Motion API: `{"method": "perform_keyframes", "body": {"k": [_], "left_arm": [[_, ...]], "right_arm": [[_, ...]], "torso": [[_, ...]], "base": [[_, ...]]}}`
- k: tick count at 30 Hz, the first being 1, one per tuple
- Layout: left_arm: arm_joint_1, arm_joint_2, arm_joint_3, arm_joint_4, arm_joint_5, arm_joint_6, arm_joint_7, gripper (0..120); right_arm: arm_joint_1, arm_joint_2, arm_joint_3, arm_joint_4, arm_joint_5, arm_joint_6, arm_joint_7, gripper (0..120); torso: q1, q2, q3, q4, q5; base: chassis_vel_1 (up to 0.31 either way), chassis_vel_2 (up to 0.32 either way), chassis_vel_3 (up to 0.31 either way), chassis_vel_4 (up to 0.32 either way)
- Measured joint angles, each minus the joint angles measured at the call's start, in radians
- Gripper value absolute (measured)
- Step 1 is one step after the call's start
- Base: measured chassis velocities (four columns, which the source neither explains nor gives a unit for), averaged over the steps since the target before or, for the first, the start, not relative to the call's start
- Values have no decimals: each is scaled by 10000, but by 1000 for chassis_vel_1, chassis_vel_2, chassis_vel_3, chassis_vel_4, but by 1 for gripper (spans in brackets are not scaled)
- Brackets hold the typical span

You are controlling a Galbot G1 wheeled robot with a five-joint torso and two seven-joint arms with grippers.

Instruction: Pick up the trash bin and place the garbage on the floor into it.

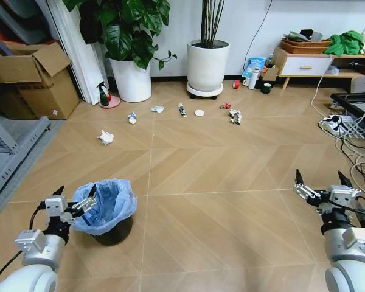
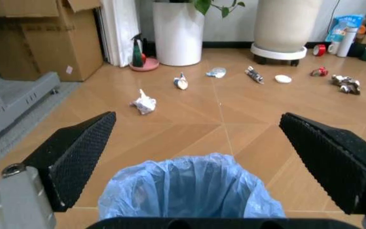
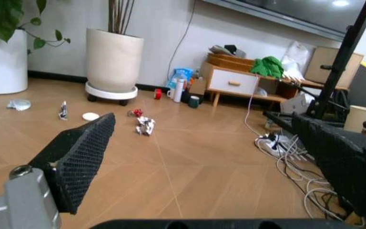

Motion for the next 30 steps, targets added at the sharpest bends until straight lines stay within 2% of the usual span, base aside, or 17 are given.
{"method": "perform_keyframes", "body": {"k": [12, 15, 19, 20, 23, 25, 29, 30], "left_arm": [[22, 240, -17, 27, -496, 149, 7, 100], [-99, 505, -15, 80, -753, 415, -65, 100], [-683, 1334, 148, 470, -1575, 1336, -448, 100], [-683, 1334, 148, 470, -1575, 1336, -448, 100], [-1275, 2097, 332, 1136, -1975, 1860, -575, 100], [-1398, 2315, 362, 1324, -2096, 1999, -567, 100], [-1711, 3189, 372, 2090, -2831, 3143, -479, 100], [-1711, 3189, 372, 2090, -2831, 3143, -479, 100]], "right_arm": [[61, 46, 58, -22, 84, 12, 6, 100], [59, 48, 54, -31, 84, -20, 6, 100], [-6, 7, 114, -48, 132, -39, 6, 100], [-6, 7, 114, -48, 132, -39, 6, 100], [-41, -17, 152, -60, 170, -68, 27, 100], [-44, -18, 154, -70, 174, -87, 34, 100], [-35, -17, 94, -167, 172, -139, 49, 100], [-35, -17, 94, -167, 172, -139, 49, 100]], "torso": [[0, 0, 0, 0, 0], [0, 0, 0, 1, 0], [0, 0, 0, -1, 0], [0, 0, 0, -1, 0], [0, 0, 0, -3, -1], [0, 0, 0, -1, -2], [0, 0, 0, 0, -1], [0, 0, 0, 0, -1]], "base": [[0, 0, 0, 0], [0, 0, 0, 0], [0, 0, 0, 0], [0, 0, 0, 0], [0, 0, 0, 0], [0, 0, 0, 0], [0, 0, 0, 0], [0, 0, 0, 0]]}}
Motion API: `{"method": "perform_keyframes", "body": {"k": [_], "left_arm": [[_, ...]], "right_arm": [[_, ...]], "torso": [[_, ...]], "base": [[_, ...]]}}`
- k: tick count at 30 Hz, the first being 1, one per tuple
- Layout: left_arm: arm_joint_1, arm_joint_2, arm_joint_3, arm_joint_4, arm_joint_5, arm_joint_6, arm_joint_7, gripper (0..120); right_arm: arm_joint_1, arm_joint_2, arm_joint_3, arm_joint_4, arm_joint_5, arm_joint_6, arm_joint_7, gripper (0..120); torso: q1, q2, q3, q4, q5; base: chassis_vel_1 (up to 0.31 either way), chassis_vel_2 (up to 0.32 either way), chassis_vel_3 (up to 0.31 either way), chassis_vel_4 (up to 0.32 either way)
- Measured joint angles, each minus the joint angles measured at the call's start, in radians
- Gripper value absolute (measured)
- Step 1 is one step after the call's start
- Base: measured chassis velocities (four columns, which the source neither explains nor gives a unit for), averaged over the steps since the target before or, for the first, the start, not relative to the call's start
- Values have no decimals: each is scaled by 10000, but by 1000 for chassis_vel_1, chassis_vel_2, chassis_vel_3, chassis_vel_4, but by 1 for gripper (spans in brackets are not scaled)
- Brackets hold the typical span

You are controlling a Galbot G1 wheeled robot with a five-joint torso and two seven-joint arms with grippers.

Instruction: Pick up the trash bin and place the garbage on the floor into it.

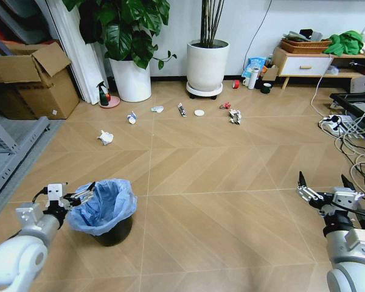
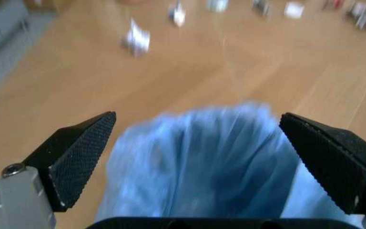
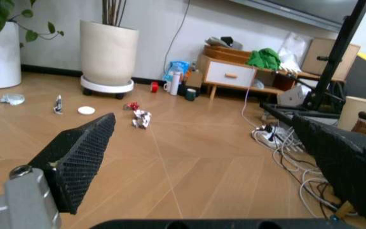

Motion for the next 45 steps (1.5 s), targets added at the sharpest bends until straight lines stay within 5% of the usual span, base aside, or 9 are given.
{"method": "perform_keyframes", "body": {"k": [11, 39, 45], "left_arm": [[-1110, 1246, 210, 1598, -1239, 2063, -265, 100], [-3145, 759, 2027, 4022, -698, 2048, 514, 100], [-3248, 758, 2121, 4286, -438, 2027, 647, 86]], "right_arm": [[134, -246, -307, -371, -2, -55, -6, 100], [-5, -116, -371, -487, -48, -31, 110, 100], [5, -95, -342, -485, -50, -22, 150, 100]], "torso": [[0, 0, 0, -2, 1], [0, 0, 0, -1, 2], [0, 0, 0, 0, 2]], "base": [[0, 0, 0, 0], [0, 0, 0, 0], [0, 0, 0, 0]]}}
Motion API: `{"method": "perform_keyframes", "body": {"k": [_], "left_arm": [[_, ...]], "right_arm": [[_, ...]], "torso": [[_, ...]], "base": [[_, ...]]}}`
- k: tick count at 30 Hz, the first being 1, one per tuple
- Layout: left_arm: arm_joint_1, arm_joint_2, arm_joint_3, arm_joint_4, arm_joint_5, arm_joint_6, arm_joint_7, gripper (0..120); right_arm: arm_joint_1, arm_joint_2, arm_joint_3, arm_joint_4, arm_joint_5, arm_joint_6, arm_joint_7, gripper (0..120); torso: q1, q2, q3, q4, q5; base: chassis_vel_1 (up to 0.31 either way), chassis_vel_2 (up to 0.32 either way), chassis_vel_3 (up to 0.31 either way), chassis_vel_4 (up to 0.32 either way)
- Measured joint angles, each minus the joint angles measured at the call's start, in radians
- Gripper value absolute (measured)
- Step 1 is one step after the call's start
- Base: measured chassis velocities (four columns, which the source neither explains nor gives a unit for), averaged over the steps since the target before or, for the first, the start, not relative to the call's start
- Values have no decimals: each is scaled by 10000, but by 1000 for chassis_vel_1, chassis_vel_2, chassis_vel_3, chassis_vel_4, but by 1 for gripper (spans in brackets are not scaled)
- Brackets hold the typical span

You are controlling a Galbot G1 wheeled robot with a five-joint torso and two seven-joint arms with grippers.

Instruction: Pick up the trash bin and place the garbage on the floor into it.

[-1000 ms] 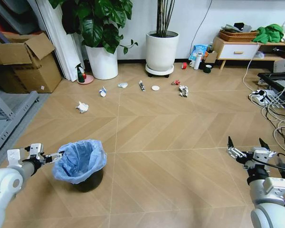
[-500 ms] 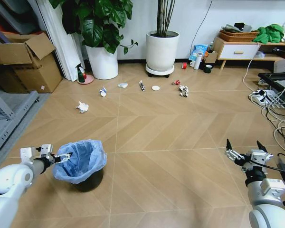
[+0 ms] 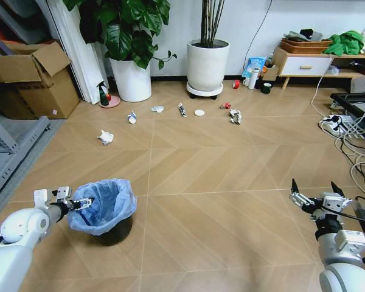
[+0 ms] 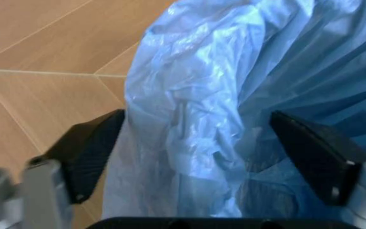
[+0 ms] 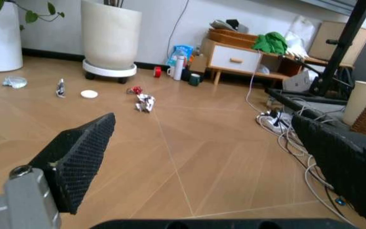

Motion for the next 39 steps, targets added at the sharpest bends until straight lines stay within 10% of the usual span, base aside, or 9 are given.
{"method": "perform_keyframes", "body": {"k": [23, 39], "left_arm": [[-244, -12, 264, 288, 308, -70, 268, 2], [550, -660, -457, -676, 330, -1984, -276, 0]], "right_arm": [[113, 34, 12, -74, -1, 3, 105, 100], [229, 28, -7, 133, 344, -468, 226, 100]], "torso": [[-1, 0, 0, 0, 1], [-1, 0, 0, -1, 1]], "base": [[0, 0, 0, 0], [0, 0, 0, 0]]}}
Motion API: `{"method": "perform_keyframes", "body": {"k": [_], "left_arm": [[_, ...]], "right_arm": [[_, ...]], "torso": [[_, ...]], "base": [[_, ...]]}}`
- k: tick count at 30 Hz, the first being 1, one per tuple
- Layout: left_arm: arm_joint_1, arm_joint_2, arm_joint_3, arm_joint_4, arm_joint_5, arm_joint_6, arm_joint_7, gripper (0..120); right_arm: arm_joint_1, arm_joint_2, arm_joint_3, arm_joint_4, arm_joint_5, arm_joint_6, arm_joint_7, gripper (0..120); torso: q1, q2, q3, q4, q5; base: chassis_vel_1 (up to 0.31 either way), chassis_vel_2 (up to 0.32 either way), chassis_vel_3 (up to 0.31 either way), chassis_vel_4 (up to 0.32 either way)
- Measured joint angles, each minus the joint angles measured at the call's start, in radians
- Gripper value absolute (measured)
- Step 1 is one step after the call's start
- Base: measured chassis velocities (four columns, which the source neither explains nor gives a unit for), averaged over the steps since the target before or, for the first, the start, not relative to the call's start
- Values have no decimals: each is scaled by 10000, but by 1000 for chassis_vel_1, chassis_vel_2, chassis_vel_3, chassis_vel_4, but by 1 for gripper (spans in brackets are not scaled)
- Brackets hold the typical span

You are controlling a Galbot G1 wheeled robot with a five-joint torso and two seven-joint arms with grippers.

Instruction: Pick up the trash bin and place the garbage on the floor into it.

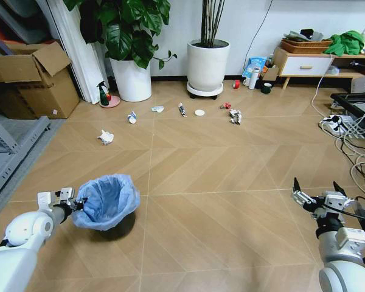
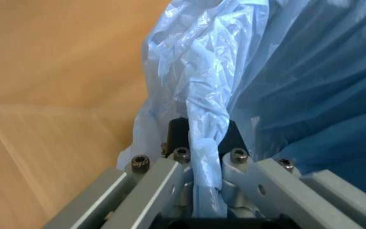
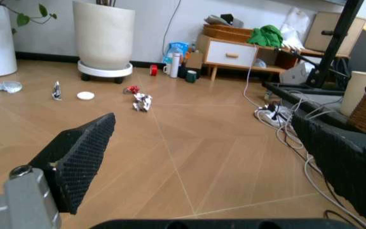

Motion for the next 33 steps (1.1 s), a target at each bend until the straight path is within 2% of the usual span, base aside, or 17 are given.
{"method": "perform_keyframes", "body": {"k": [3, 4, 7, 8, 11, 14, 15, 19, 25, 33], "left_arm": [[483, -462, -378, -713, 441, -1270, -389, 0], [483, -462, -378, -713, 441, -1270, -389, 0], [1059, -1154, -752, -1784, 971, -1996, -1029, 0], [1059, -1154, -752, -1784, 971, -1996, -1029, 0], [1511, -1815, -1178, -2615, 1713, -2321, -1316, 0], [1719, -2054, -1254, -2936, 2147, -2326, -1282, 0], [1861, -2141, -1309, -3094, 2390, -2308, -1197, 0], [2468, -2331, -1580, -3546, 2829, -2130, -947, 0], [3021, -2485, -1967, -3785, 3218, -2117, -556, 0], [3288, -2645, -1998, -3904, 3631, -2204, -283, 0]], "right_arm": [[17, 15, -29, 110, 13, -71, 2, 100], [17, 15, -29, 110, 13, -71, 2, 100], [5, 42, -69, 243, -16, -80, -33, 100], [5, 42, -69, 243, -16, -80, -33, 100], [-63, 85, -63, 379, -100, -52, -114, 100], [-179, 151, 61, 488, -242, -41, -155, 100], [-229, 189, 137, 536, -300, -40, -171, 100], [-238, 238, 233, 598, -468, -51, -197, 100], [-247, 342, 197, 558, -712, -42, -223, 100], [-258, 365, 184, 513, -829, -38, -216, 100]], "torso": [[0, 0, -1, 2, 1], [0, 0, -1, 2, 1], [0, 0, 0, 0, -1], [0, 0, 0, 0, -1], [0, 1, -1, 3, 6], [0, 1, -1, 3, -5], [0, 1, -1, -4, -3], [0, 1, -1, 1, -2], [0, 1, -1, 1, 1], [0, 1, -1, 0, 0]], "base": [[0, 0, 0, 0], [0, 0, 0, 0], [0, 0, 0, 0], [0, 0, 0, 0], [0, 0, 0, 0], [0, 0, 0, 0], [0, 0, 0, 0], [0, 0, 0, 0], [0, 0, 0, 0], [0, 0, 0, 0]]}}
